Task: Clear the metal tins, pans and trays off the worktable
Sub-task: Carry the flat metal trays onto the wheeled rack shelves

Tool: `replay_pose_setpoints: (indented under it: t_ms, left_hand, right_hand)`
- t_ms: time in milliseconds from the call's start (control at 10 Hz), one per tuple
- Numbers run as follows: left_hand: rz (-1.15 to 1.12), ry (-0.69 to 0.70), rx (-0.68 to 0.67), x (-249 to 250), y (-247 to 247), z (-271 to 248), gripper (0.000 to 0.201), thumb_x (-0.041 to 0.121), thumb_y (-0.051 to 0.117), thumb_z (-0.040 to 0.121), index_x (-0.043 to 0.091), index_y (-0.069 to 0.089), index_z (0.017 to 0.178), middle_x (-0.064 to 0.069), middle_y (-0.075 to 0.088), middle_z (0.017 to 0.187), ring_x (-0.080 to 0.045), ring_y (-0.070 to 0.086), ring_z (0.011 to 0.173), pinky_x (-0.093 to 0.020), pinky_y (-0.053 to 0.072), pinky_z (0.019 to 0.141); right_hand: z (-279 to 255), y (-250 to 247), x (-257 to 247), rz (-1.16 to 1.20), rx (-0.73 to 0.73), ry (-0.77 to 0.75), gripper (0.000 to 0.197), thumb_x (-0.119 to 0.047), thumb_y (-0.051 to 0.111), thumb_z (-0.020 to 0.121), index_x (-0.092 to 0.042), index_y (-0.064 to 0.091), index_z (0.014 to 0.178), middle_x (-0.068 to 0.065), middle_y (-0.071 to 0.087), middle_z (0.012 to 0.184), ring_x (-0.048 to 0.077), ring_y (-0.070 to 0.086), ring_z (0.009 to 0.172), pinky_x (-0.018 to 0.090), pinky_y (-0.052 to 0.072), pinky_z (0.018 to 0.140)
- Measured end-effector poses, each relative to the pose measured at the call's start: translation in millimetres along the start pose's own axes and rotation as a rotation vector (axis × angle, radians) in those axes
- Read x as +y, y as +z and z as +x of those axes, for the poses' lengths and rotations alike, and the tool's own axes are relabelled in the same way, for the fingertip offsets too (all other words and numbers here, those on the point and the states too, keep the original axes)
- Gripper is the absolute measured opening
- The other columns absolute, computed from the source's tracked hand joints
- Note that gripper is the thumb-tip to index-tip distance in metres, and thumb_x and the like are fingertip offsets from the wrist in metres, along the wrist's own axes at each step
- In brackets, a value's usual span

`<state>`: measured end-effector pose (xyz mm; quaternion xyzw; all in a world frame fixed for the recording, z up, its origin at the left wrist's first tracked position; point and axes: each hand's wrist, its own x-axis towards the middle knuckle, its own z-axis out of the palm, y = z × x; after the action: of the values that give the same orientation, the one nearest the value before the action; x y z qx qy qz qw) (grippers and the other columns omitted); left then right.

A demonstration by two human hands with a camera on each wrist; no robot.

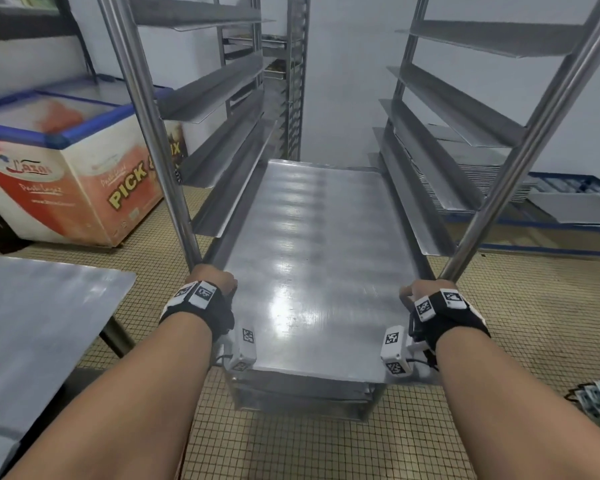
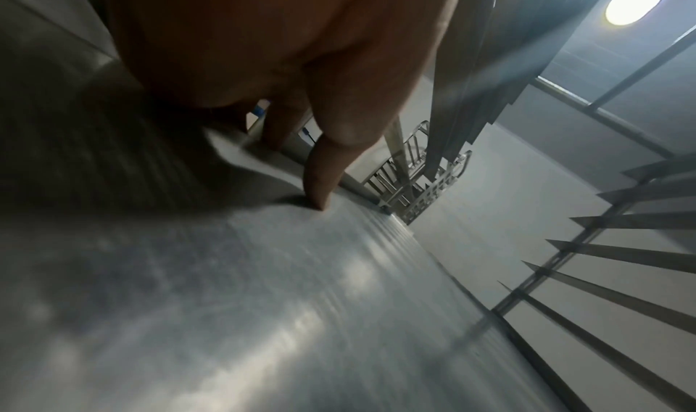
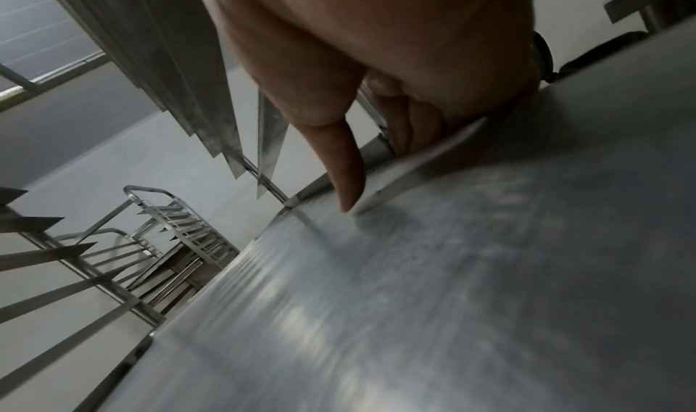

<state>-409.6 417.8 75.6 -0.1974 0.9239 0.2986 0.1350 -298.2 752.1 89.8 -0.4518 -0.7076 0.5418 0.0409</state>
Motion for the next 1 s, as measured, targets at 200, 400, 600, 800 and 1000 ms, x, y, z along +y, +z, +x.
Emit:
replay_pose_setpoints:
  t_ms: [200, 400, 600, 800, 1000]
  left_hand:
    - [0.34, 0.248, -0.169, -9.6, -10.7, -40.0, 0.063, 0.045, 0.073, 0.087, -0.004, 0.06, 0.124, -0.015, 0.063, 0.129, -0.031, 0.062, 0.115, -0.033, 0.05, 0.083]
    - [0.509, 0.572, -0.307, -51.3, -6.4, -87.8, 0.089, 0.075, 0.06, 0.081, 0.019, 0.044, 0.149, -0.009, 0.03, 0.162, -0.031, 0.032, 0.147, -0.048, 0.033, 0.115]
    - [0.652, 0.753, -0.236, -85.7, 8.0, -101.8, 0.104, 0.06, 0.073, 0.08, 0.034, 0.011, 0.16, -0.002, 0.0, 0.169, -0.032, -0.005, 0.155, -0.071, 0.003, 0.118]
    - [0.716, 0.745, -0.168, -80.2, 22.9, -91.2, 0.088, 0.03, 0.073, 0.089, 0.032, 0.016, 0.157, -0.005, 0.004, 0.167, -0.038, -0.002, 0.154, -0.074, 0.008, 0.114]
    - [0.678, 0.741, -0.151, -56.7, 26.4, -60.1, 0.084, 0.005, 0.067, 0.087, 0.034, 0.023, 0.153, -0.003, 0.008, 0.166, -0.036, -0.003, 0.155, -0.074, 0.005, 0.116]
  right_hand:
    - [-29.3, -3.8, 9.9, -0.243, 0.04, -0.06, 0.06, -0.016, 0.084, 0.073, 0.004, 0.059, 0.125, 0.02, 0.064, 0.113, 0.042, 0.062, 0.106, 0.046, 0.054, 0.094]
    - [-80.4, -8.1, 60.1, -0.466, -0.277, -0.379, 0.107, -0.054, 0.091, 0.052, -0.014, 0.05, 0.142, 0.005, 0.048, 0.148, 0.024, 0.047, 0.135, 0.041, 0.038, 0.112]
    - [-98.0, 5.2, 94.1, -0.877, -0.29, -0.703, 0.089, -0.029, 0.083, 0.073, -0.033, 0.038, 0.149, -0.006, 0.022, 0.163, 0.018, 0.012, 0.151, 0.04, 0.018, 0.123]
    - [-92.6, 16.2, 99.1, -1.229, -0.215, -0.873, 0.08, -0.025, 0.064, 0.088, -0.021, 0.02, 0.155, 0.006, 0.01, 0.164, 0.03, 0.008, 0.151, 0.044, 0.016, 0.123]
    - [-61.4, 29.7, 83.6, -1.273, -0.183, -0.883, 0.085, -0.029, 0.057, 0.09, -0.012, 0.008, 0.157, 0.007, 0.003, 0.165, 0.028, 0.003, 0.153, 0.043, 0.01, 0.124]
